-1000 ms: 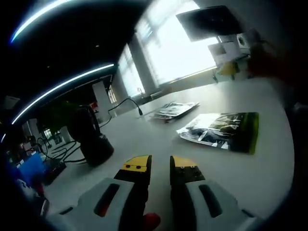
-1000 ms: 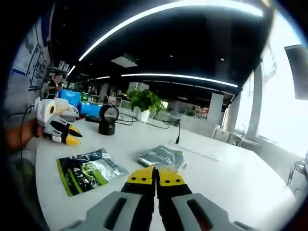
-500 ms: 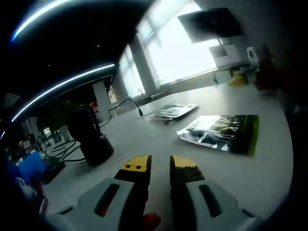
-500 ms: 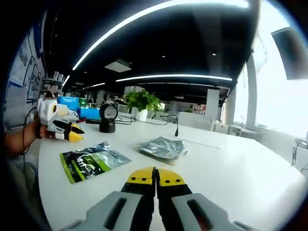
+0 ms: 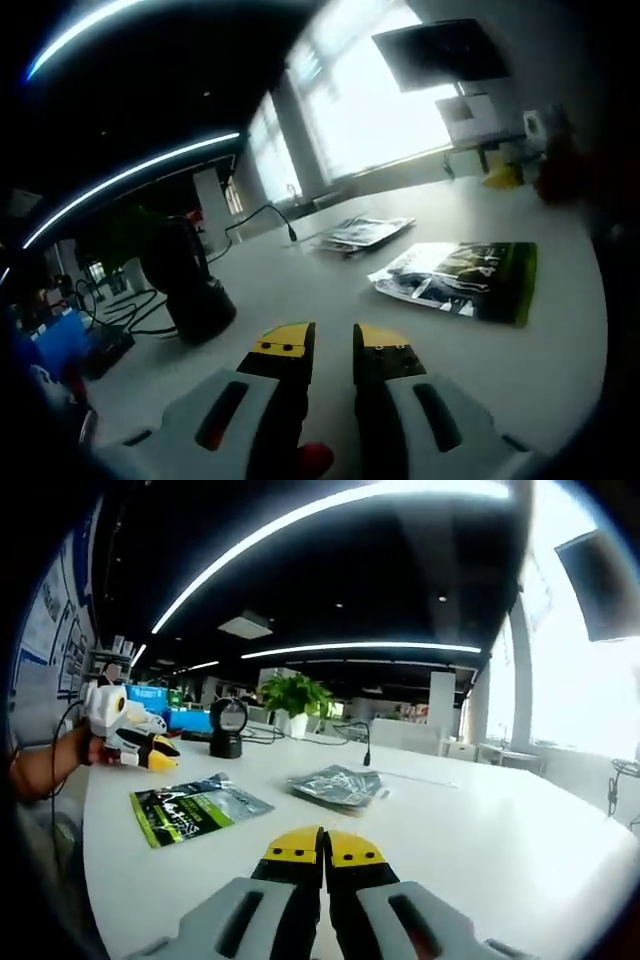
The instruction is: Clip sheet goods on table flip sheet goods clip sheet goods scan sheet goods put sheet goods back to table
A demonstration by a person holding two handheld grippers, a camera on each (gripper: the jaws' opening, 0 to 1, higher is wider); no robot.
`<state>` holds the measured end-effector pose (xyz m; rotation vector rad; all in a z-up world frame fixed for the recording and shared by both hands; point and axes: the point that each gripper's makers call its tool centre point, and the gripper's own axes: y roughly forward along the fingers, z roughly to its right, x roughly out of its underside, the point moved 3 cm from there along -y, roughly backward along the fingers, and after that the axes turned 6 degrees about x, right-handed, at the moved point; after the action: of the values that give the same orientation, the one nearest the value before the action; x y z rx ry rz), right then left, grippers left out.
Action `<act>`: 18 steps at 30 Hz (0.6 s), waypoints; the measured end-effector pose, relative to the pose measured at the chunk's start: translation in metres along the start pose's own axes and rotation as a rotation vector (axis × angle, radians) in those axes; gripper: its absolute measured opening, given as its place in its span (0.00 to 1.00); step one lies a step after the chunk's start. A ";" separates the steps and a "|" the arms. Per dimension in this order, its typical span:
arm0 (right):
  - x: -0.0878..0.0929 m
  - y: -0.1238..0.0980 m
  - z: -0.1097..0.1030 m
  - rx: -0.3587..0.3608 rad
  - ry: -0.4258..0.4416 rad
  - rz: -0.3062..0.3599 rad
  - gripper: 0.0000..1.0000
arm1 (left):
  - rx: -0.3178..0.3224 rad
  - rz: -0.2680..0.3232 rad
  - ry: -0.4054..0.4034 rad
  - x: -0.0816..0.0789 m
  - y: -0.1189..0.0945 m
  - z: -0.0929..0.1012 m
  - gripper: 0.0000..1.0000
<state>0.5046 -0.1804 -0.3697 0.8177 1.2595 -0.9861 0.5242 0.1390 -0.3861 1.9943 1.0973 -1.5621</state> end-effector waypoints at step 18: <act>-0.002 -0.002 0.003 0.039 -0.065 0.005 0.00 | 0.003 -0.009 0.019 0.001 0.000 0.002 0.08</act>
<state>0.5034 -0.1838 -0.3677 0.8121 1.1854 -1.0282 0.5225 0.1379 -0.3875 2.0125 1.1134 -1.5535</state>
